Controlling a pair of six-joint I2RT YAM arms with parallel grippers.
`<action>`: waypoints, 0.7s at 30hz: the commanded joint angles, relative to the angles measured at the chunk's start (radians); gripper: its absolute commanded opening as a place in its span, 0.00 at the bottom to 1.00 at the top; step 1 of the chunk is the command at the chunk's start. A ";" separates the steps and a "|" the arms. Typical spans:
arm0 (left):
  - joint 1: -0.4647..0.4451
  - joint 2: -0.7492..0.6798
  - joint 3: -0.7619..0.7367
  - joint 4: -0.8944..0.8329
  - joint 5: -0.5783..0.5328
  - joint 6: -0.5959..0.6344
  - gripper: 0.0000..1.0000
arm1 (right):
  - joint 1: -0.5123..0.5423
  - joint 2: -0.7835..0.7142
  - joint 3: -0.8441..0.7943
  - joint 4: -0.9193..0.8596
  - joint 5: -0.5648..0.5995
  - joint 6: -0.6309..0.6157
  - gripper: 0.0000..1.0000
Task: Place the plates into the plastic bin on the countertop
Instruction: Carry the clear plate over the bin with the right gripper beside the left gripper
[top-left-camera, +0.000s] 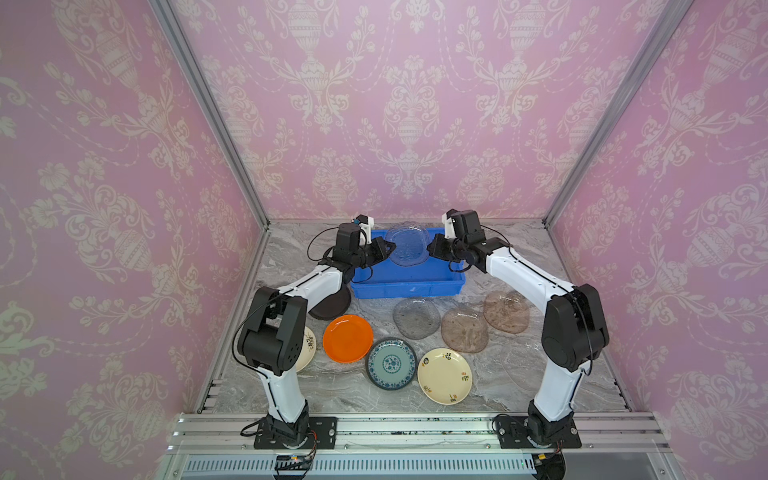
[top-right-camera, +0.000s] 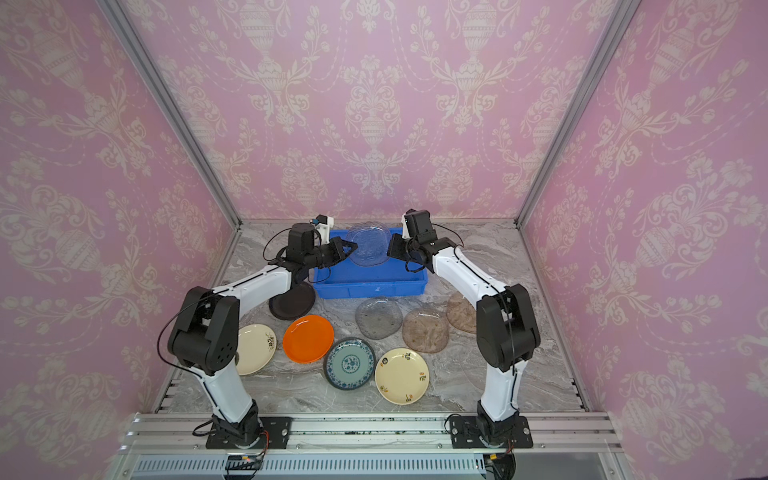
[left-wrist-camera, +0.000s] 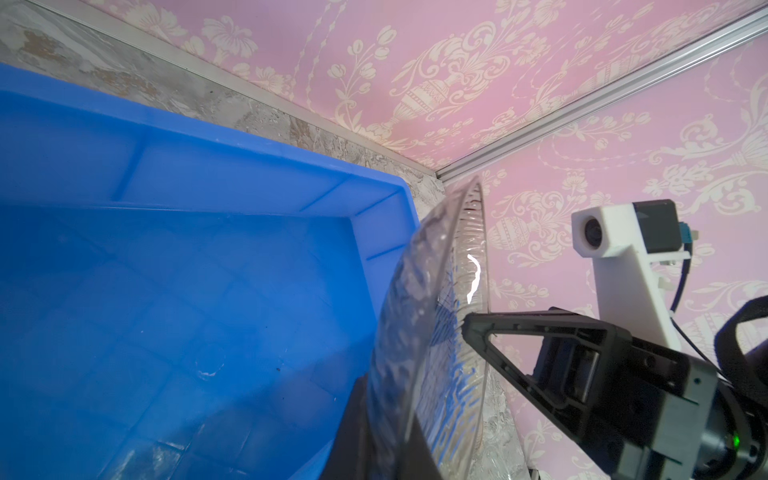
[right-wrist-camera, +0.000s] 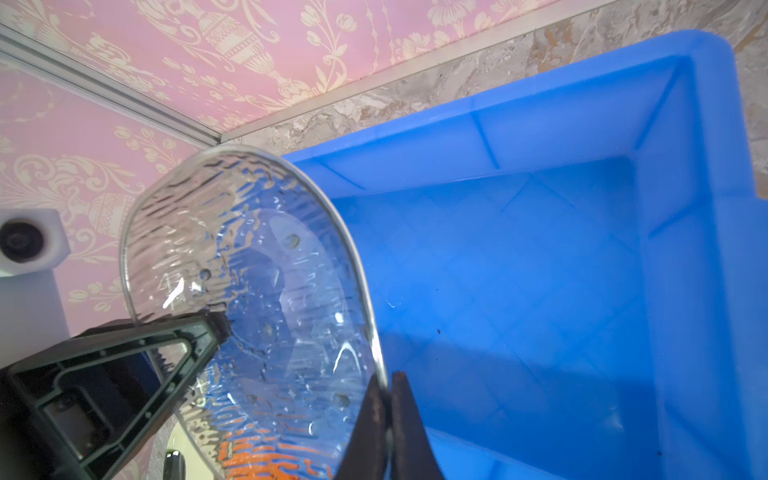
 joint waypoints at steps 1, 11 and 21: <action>-0.007 0.014 0.016 -0.066 -0.016 0.032 0.02 | 0.005 0.011 0.038 0.049 -0.049 0.013 0.33; 0.011 -0.008 0.028 -0.130 0.047 0.070 0.00 | 0.005 0.098 0.123 0.065 -0.134 0.013 0.33; 0.043 -0.011 0.027 -0.122 0.090 0.053 0.02 | 0.002 0.140 0.144 0.091 -0.179 0.044 0.00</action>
